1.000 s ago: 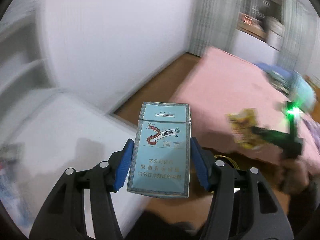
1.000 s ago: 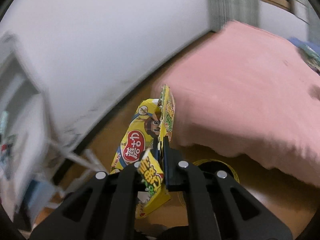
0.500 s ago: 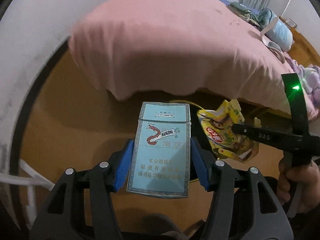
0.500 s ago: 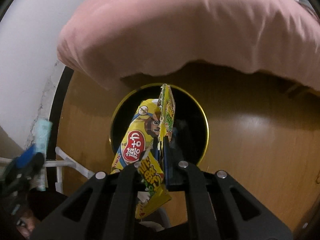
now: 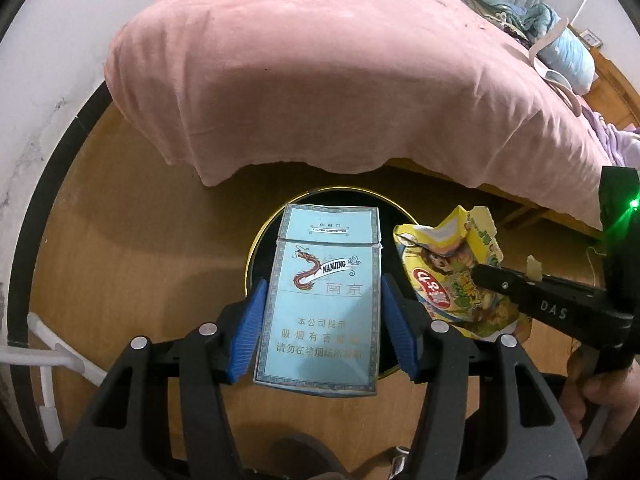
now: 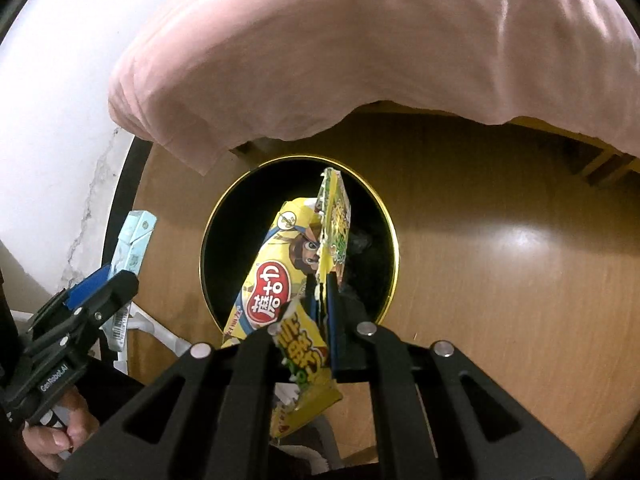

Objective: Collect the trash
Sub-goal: 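Carry both to the bin and open the right tool, then the left, then grasp the white tissue with the left tool while the right tool grasps the blue-white bag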

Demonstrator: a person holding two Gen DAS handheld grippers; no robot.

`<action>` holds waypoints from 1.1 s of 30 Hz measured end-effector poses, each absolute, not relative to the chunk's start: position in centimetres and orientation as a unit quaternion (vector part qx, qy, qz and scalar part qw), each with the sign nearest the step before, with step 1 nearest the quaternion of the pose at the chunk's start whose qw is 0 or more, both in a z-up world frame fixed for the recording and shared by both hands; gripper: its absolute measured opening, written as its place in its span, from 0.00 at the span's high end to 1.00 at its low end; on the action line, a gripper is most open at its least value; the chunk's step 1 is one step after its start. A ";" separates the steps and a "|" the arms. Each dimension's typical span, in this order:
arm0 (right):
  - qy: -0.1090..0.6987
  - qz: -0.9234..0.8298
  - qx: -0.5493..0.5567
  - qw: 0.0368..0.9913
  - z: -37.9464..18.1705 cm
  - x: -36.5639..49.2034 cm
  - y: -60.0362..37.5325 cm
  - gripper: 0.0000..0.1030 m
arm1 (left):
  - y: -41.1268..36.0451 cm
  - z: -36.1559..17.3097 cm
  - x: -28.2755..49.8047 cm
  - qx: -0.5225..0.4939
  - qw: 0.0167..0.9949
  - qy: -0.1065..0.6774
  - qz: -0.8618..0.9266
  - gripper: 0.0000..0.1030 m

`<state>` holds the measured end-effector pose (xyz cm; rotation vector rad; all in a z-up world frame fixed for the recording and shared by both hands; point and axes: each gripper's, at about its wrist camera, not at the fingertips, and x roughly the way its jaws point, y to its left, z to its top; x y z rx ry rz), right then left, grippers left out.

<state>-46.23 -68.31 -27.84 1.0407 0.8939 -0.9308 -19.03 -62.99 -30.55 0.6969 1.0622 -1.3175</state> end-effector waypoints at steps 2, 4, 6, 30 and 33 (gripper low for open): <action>0.394 -0.409 0.460 0.682 -27.8 -46.2 -68.3 0.95 | -62.9 -30.7 -19.2 0.303 0.610 0.459 -0.570 0.46; 0.390 -0.397 0.464 0.689 -27.7 -46.1 -68.3 0.95 | -62.6 -30.6 -19.0 0.304 0.609 0.461 -0.569 0.46; 0.390 -0.392 0.468 0.690 -27.7 -46.0 -68.4 0.94 | -62.6 -30.7 -19.0 0.305 0.609 0.464 -0.567 0.46; 0.323 -0.420 0.507 0.680 -26.4 -48.8 -68.7 0.17 | -62.5 -29.9 -19.5 0.277 0.595 0.473 -0.588 0.19; 0.330 -0.425 0.504 0.676 -26.3 -48.6 -68.7 0.17 | -62.1 -29.5 -19.2 0.279 0.599 0.466 -0.589 0.19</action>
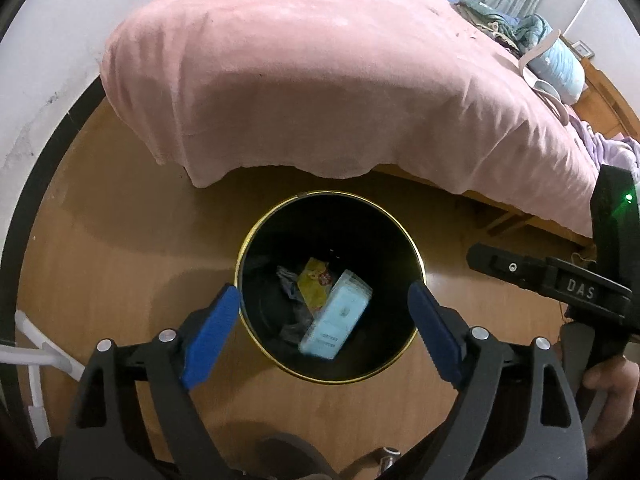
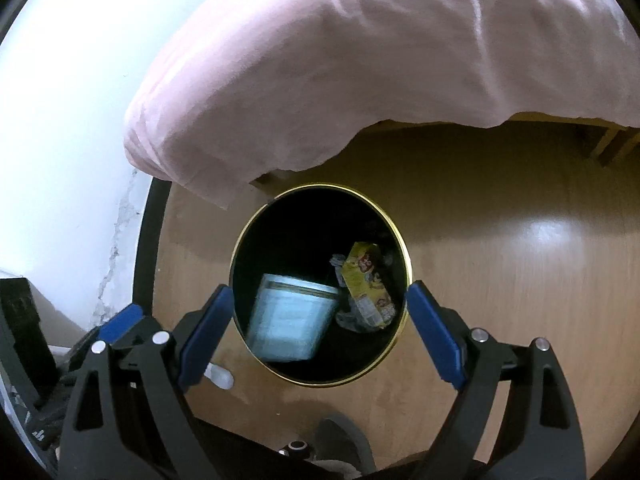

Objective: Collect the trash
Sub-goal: 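Grasp the white tissue with the left tool while the right tool grasps the blue-white bag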

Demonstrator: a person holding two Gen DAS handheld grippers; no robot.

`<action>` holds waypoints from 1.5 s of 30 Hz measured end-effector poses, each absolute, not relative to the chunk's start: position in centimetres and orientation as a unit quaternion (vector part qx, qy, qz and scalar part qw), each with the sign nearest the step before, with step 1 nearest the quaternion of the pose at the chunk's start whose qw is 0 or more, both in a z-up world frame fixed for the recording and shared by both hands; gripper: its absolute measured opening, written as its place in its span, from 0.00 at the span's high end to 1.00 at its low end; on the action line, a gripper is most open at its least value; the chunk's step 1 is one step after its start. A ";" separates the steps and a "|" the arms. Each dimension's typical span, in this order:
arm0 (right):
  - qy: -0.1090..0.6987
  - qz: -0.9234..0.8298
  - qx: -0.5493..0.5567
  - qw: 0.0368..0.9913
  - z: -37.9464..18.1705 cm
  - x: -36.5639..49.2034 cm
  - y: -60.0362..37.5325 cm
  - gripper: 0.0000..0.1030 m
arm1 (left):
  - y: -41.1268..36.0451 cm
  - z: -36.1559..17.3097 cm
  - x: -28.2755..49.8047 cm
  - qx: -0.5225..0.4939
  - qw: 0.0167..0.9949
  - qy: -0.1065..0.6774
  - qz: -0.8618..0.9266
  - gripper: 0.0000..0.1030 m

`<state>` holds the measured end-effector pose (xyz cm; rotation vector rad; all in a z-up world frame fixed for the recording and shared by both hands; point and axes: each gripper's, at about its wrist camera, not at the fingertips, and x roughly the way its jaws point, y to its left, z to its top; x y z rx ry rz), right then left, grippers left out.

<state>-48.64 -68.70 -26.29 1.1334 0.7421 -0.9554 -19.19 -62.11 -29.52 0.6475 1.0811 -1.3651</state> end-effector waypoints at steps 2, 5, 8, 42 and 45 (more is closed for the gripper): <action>0.337 -0.427 0.502 0.672 -26.0 -48.3 -68.6 0.17 | -61.6 -28.9 -18.8 0.282 0.604 0.459 -0.588 0.18; 0.352 -0.436 0.472 0.681 -23.2 -46.7 -68.9 0.17 | -60.2 -26.3 -17.8 0.276 0.606 0.452 -0.593 0.14; 0.351 -0.439 0.424 0.711 -18.7 -44.0 -69.0 0.15 | -57.6 -21.0 -16.2 0.240 0.627 0.430 -0.604 0.10; 0.457 0.139 -0.064 0.876 0.9 11.5 -10.8 0.30 | 9.3 -0.5 12.1 0.051 0.904 0.415 -0.088 0.06; 0.463 0.132 -0.065 0.874 1.3 11.9 -9.8 0.61 | 9.7 -0.9 13.7 0.057 0.901 0.419 -0.095 0.06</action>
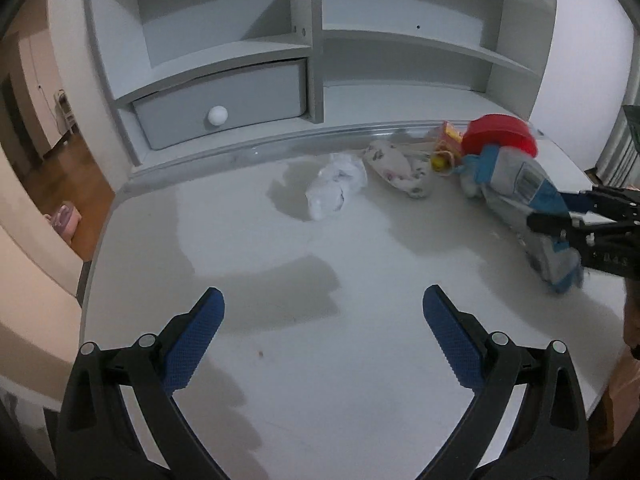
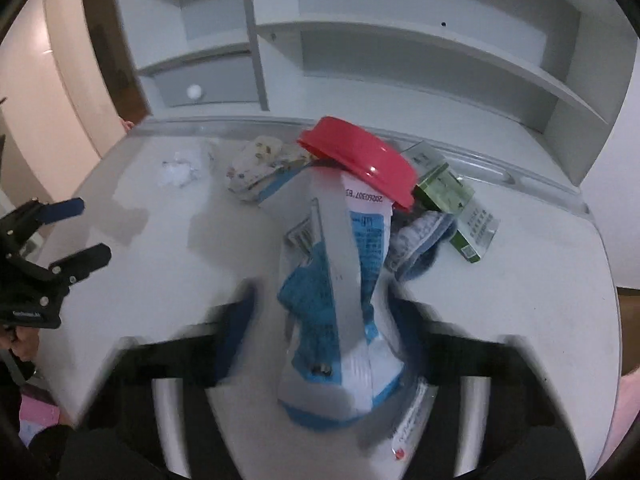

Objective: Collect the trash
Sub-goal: 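Grasp the white tissue with the left tool while the right tool grasps the blue-white bag, then carry both to the bin and open both tools over it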

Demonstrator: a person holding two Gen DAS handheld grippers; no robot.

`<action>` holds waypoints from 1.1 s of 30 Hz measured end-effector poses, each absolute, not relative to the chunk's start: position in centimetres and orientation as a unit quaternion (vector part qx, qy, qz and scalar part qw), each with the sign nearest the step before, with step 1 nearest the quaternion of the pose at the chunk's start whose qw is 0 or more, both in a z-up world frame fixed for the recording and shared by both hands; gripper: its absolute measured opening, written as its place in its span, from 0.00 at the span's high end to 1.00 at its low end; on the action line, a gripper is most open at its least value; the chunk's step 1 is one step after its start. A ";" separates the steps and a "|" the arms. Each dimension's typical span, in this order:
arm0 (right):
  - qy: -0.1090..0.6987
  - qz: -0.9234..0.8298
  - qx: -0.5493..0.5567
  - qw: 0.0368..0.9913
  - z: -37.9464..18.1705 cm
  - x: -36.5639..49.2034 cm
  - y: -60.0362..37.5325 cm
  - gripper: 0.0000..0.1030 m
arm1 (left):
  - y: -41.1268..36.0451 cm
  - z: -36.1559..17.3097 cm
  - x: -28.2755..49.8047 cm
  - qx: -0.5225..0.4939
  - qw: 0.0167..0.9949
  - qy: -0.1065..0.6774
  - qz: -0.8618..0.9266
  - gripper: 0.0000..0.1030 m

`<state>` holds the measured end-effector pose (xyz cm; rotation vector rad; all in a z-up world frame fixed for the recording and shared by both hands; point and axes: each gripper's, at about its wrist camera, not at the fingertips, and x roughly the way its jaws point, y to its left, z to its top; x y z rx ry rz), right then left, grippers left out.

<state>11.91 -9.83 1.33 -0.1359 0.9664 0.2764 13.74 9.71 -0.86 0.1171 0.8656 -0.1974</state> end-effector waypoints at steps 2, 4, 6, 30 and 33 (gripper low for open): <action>0.443 0.144 -0.057 0.883 2.9 11.2 -10.0 0.63 | 9.5 -1.0 15.3 0.063 0.901 0.416 -0.103 0.06; 0.422 0.163 -0.038 0.891 5.0 10.0 -10.6 0.63 | 9.0 -0.9 16.5 0.069 0.903 0.409 -0.114 0.06; 0.408 0.179 -0.013 0.895 6.9 9.0 -11.4 0.63 | 8.3 -0.7 17.7 0.077 0.904 0.403 -0.123 0.06; 0.365 -0.001 0.167 0.916 8.0 -7.0 -35.6 0.63 | -8.0 4.5 14.6 0.122 0.900 0.344 -0.239 0.65; 0.350 -0.071 0.207 0.911 7.0 -12.4 -41.5 0.63 | -17.2 5.2 10.2 0.141 0.871 0.322 -0.343 0.65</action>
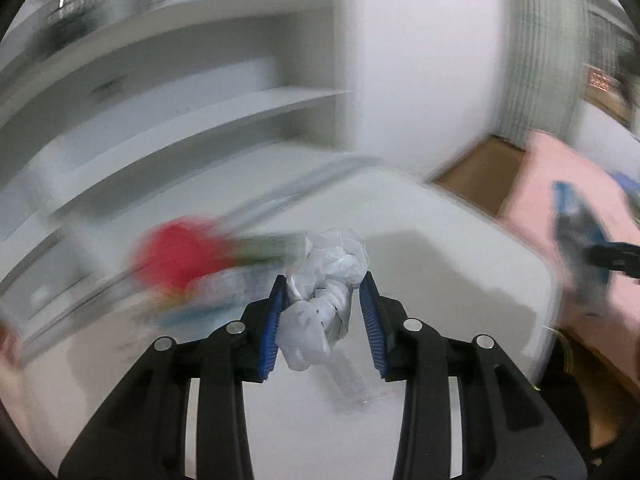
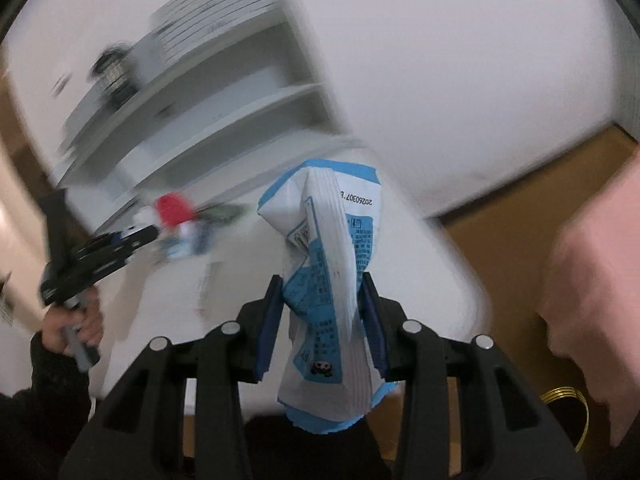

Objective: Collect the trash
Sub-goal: 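Carry both to the bin and open both tools over it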

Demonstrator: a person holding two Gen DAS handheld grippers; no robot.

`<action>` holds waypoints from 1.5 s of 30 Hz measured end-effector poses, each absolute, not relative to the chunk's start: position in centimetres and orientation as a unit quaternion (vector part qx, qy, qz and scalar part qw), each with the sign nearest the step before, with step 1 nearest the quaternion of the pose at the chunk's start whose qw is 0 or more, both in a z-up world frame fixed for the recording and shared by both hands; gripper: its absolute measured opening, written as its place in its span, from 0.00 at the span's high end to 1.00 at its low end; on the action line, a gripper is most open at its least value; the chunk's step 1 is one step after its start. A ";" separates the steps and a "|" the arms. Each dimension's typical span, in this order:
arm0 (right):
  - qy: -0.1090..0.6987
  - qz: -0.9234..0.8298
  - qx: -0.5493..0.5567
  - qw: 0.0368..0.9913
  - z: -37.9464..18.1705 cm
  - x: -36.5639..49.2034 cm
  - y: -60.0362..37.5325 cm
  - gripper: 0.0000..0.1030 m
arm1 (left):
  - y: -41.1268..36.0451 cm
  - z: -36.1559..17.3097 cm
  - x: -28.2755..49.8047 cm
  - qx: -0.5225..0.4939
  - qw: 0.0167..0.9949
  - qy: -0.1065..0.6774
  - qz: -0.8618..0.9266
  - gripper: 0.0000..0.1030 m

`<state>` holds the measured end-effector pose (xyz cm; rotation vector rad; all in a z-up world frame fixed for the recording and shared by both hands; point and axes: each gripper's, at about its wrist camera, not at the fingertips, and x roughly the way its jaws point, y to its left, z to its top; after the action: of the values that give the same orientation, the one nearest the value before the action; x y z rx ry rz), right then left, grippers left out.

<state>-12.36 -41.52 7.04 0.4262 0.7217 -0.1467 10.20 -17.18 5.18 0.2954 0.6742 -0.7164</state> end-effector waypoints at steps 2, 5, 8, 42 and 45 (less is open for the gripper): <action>0.343 -0.129 0.218 0.904 6.3 -15.9 -45.0 0.63 | -21.9 5.1 7.4 0.156 0.852 0.311 -0.392 0.65; 0.337 -0.220 0.249 0.881 4.3 -22.1 -50.5 0.63 | -30.0 4.1 2.3 0.175 0.807 0.304 -0.476 0.65; 0.335 -0.301 0.288 0.845 1.2 -28.1 -55.2 0.63 | -38.1 1.7 -3.6 0.182 0.751 0.320 -0.548 0.65; 0.341 -0.418 0.456 0.708 -21.2 -45.1 -67.5 0.21 | -60.5 -27.9 -20.2 0.289 0.614 0.430 -0.595 0.65; 0.334 -0.420 0.459 0.708 -20.8 -45.3 -67.6 0.21 | -60.5 -27.9 -20.1 0.288 0.613 0.433 -0.594 0.65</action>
<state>-45.25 -67.56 -20.77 1.0181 0.7424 -0.9320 -20.15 -60.53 -27.87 0.6643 0.9981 -1.3706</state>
